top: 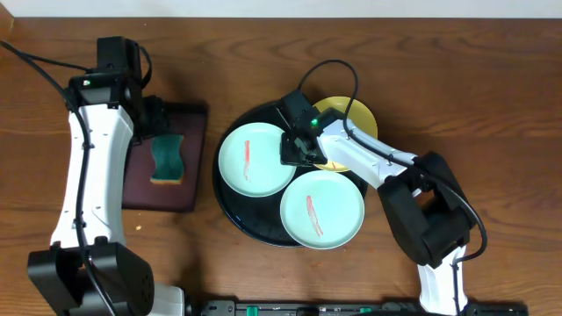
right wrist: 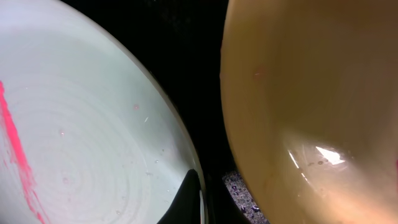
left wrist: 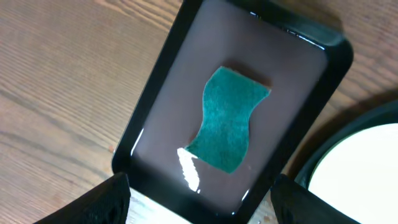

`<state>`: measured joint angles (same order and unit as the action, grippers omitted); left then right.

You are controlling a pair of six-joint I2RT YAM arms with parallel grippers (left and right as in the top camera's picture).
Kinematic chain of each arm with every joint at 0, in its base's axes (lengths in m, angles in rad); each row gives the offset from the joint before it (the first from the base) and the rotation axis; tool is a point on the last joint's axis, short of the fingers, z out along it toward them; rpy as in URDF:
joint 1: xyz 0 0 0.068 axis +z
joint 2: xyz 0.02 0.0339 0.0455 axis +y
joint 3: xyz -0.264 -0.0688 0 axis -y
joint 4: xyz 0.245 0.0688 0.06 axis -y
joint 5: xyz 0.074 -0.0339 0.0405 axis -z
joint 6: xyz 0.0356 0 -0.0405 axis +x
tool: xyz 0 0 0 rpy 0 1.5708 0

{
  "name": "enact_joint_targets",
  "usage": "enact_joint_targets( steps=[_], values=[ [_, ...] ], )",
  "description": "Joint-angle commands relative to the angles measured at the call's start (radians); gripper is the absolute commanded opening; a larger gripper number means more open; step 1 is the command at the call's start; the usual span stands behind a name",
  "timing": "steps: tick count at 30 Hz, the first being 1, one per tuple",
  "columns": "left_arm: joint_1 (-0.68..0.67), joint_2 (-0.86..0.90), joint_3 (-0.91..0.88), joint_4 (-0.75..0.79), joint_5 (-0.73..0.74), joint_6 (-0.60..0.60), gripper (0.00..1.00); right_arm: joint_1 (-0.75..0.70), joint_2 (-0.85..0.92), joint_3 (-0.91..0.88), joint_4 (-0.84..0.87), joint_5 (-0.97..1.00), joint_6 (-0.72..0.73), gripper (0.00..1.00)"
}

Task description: Clean dirty plates on tray and stack at the side

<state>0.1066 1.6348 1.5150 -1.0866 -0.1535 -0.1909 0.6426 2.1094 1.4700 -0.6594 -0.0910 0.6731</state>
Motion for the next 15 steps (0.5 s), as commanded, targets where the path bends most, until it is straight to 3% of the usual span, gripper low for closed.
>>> enact_joint_targets(
  steps=[1,7,11,15],
  values=[
    [0.006,0.013,-0.048,0.018,-0.016,-0.001,0.73,0.021,0.036,0.007,0.005,-0.002,-0.016,0.01],
    [0.022,0.014,-0.121,0.081,-0.01,0.012,0.69,0.021,0.036,0.007,0.005,-0.003,-0.035,0.01],
    [0.023,0.014,-0.164,0.116,0.098,0.117,0.69,0.021,0.036,0.007,0.004,-0.003,-0.035,0.01],
    [0.023,0.029,-0.189,0.135,0.117,0.143,0.69,0.021,0.036,0.007,0.005,-0.003,-0.037,0.01]
  ],
)
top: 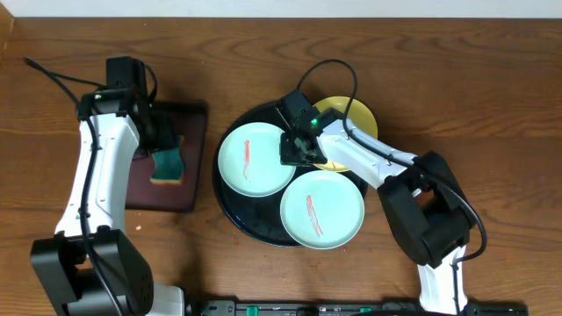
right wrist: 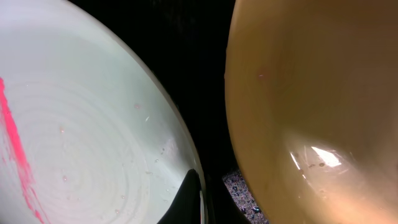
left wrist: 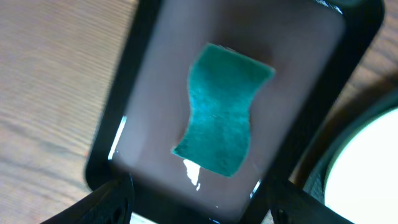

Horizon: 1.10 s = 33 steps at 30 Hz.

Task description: Clean dirty plates on tray and stack at the side

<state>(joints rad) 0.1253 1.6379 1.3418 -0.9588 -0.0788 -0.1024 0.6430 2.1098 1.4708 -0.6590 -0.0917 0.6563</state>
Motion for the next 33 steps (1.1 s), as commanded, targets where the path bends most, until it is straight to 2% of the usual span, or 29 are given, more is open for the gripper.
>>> enact_joint_targets(
  steps=[1,9,13,15,17,21,26,28,33],
  values=[
    [0.005,0.038,-0.016,0.008,0.043,0.067,0.69,0.021,0.036,0.006,0.005,-0.002,-0.023,0.01],
    [0.005,0.188,-0.016,0.038,0.045,0.106,0.64,0.021,0.036,0.006,0.005,-0.002,-0.026,0.01],
    [0.005,0.261,-0.016,0.045,0.053,0.107,0.57,0.021,0.036,0.006,0.005,-0.002,-0.026,0.01],
    [0.005,0.291,-0.016,0.051,0.077,0.115,0.52,0.021,0.036,0.006,0.005,-0.002,-0.026,0.01],
    [0.005,0.319,-0.016,0.061,0.102,0.129,0.41,0.021,0.036,0.006,0.005,-0.002,-0.026,0.02],
    [0.005,0.36,-0.016,0.08,0.106,0.128,0.34,0.021,0.036,0.006,0.005,-0.002,-0.031,0.02],
    [0.016,0.382,-0.016,0.109,0.105,0.101,0.36,0.021,0.036,0.006,0.005,-0.002,-0.034,0.03],
    [0.024,0.382,-0.016,0.119,0.106,0.081,0.46,0.021,0.036,0.006,0.005,-0.002,-0.034,0.04],
    [0.037,0.382,-0.016,0.127,0.106,0.063,0.53,0.021,0.036,0.006,0.007,-0.002,-0.034,0.05]
  ],
)
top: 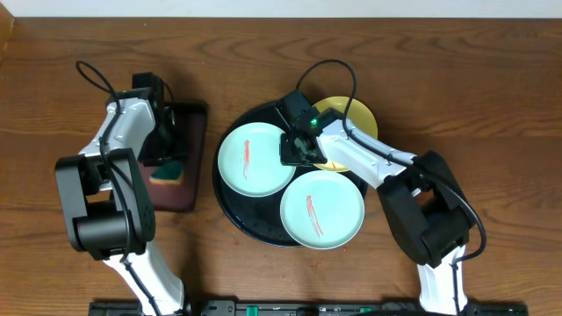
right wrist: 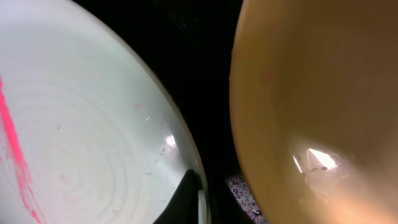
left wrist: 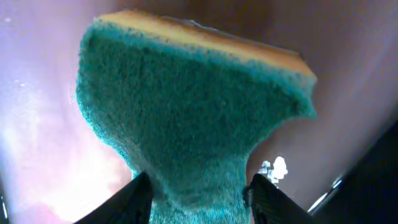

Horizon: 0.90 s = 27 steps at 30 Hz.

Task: Clean dirty plates on tray and stack at the side
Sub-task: 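Lift the sponge with the left gripper and carry it to the left green plate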

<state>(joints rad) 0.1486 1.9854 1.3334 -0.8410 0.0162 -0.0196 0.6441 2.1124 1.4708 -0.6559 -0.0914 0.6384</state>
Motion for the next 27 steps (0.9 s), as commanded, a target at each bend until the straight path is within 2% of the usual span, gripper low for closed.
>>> enact_joint_targets(
  steps=[1,5,11,13,14,16,17,27],
  values=[
    [0.014,0.034,-0.008,0.009,0.011,-0.03,0.54,0.019,0.033,0.006,0.005,-0.003,-0.016,0.06],
    [0.021,0.034,-0.008,0.01,0.011,-0.062,0.6,0.019,0.033,0.006,0.01,-0.003,-0.016,0.07],
    [0.021,0.034,-0.008,0.014,0.011,-0.065,0.6,0.019,0.033,0.006,0.011,-0.002,-0.016,0.07],
    [0.021,0.034,-0.008,0.017,0.011,-0.065,0.53,0.019,0.033,0.006,0.01,-0.002,-0.017,0.07],
    [0.021,0.034,-0.008,0.017,0.011,-0.065,0.46,0.019,0.033,0.006,0.01,-0.003,-0.019,0.06],
    [0.021,0.034,-0.008,0.017,0.011,-0.065,0.13,0.019,0.033,0.006,0.011,-0.003,-0.019,0.06],
    [0.021,0.034,-0.008,0.017,0.011,-0.065,0.08,0.019,0.033,0.006,0.011,-0.002,-0.019,0.06],
    [0.021,-0.027,0.036,-0.031,0.011,-0.064,0.07,0.019,0.033,0.006,0.01,-0.004,-0.019,0.03]
  ],
)
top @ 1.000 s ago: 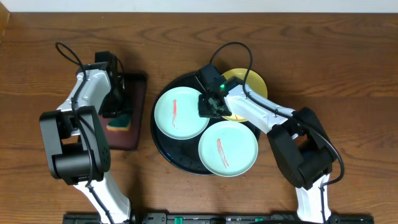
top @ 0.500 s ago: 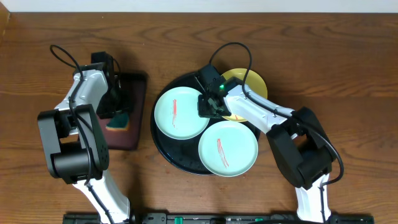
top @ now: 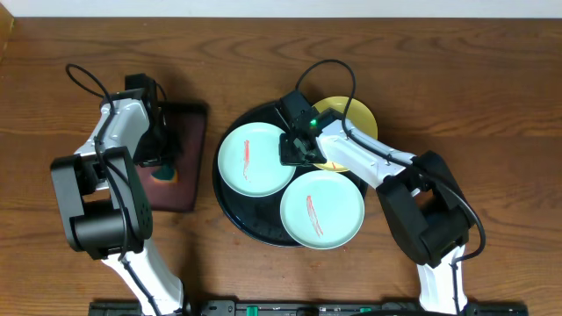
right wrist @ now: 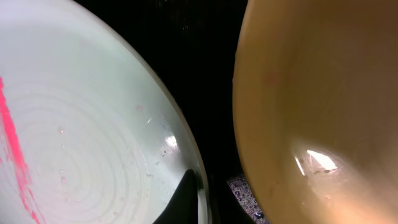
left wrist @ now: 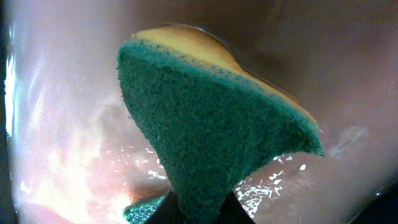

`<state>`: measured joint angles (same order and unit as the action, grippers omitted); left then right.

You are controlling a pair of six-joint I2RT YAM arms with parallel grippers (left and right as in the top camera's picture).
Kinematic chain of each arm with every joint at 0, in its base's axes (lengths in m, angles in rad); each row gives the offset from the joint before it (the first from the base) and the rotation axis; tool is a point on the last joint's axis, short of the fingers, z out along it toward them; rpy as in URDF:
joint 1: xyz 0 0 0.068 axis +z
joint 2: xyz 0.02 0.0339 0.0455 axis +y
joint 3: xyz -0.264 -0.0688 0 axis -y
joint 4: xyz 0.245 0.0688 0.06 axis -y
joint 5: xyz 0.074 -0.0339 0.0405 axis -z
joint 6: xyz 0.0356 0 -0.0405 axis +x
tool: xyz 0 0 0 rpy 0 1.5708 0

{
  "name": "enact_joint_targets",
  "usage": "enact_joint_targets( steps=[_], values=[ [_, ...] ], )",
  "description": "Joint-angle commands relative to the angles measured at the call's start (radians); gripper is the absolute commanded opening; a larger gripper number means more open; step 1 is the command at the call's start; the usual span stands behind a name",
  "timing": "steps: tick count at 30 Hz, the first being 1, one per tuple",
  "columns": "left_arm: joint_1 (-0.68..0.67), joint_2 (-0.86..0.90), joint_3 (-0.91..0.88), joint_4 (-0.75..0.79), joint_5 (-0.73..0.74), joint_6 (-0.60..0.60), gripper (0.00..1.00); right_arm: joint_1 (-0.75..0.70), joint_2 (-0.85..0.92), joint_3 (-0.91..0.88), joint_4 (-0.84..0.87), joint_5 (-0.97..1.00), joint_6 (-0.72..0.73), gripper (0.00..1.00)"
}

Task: Clean dirty plates on tray and stack at the side
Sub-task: 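Lift the sponge with the left gripper and carry it to the left green plate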

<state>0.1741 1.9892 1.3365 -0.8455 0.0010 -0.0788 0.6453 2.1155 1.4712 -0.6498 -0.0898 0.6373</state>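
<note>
A green sponge with a yellow top (left wrist: 211, 143) is pinched at its narrow waist by my left gripper (left wrist: 200, 213), down in the wet brown tray (left wrist: 68, 124). From overhead the left gripper (top: 162, 154) covers most of the sponge (top: 166, 174). My right gripper (top: 297, 151) is shut on the rim of the left mint plate (top: 250, 160), which carries a red streak. One right finger (right wrist: 186, 196) lies on that plate's (right wrist: 81, 124) rim. A second streaked mint plate (top: 321, 209) and a yellow plate (top: 353, 117) share the round black tray (top: 230, 209).
The brown tray (top: 190, 167) stands left of the black tray with a narrow strip of wood between them. The yellow plate (right wrist: 317, 93) overhangs the black tray's far right rim. Bare wooden table lies to the right and front.
My left gripper's fingers stood open on either side of the sponge; now they are shut on it, squeezing its waist, and the sponge is tilted. The right gripper has not moved.
My left gripper was open high above the brown tray with the sponge lying flat. It was then closer over the sponge, then down with its fingers straddling it, and now grips it. All the while my right gripper held the left mint plate's rim.
</note>
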Motion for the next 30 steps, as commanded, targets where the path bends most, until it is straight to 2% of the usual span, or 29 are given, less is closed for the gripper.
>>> enact_joint_targets(
  steps=[1,11,30],
  values=[
    [-0.004,-0.045,0.047,-0.037,0.026,-0.005,0.07,0.018,0.03,0.006,0.004,-0.005,-0.018,0.03],
    [-0.006,-0.226,0.064,-0.093,0.082,-0.005,0.07,0.014,0.03,0.006,0.001,-0.024,-0.018,0.01],
    [-0.008,-0.231,0.063,-0.111,0.082,-0.005,0.07,0.014,0.03,0.006,-0.009,-0.023,-0.018,0.01]
  ],
)
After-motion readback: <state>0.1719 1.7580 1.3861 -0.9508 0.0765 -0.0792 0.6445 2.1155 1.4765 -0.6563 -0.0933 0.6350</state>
